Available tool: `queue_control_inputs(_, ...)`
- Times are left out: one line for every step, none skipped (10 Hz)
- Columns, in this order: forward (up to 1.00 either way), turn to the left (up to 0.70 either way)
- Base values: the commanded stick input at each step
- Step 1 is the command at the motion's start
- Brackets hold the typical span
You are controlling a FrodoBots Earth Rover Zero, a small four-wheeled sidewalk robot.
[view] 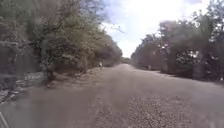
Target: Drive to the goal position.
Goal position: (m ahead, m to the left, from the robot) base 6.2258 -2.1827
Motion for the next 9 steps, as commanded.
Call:
queue_control_inputs(0.50,0.00)
queue_control_inputs(0.50,0.00)
queue_control_inputs(0.50,0.00)
queue_control_inputs(0.50,0.00)
queue_control_inputs(0.50,0.00)
queue_control_inputs(0.50,0.00)
queue_control_inputs(0.50,0.00)
queue_control_inputs(0.50,0.00)
queue_control_inputs(0.50,0.00)
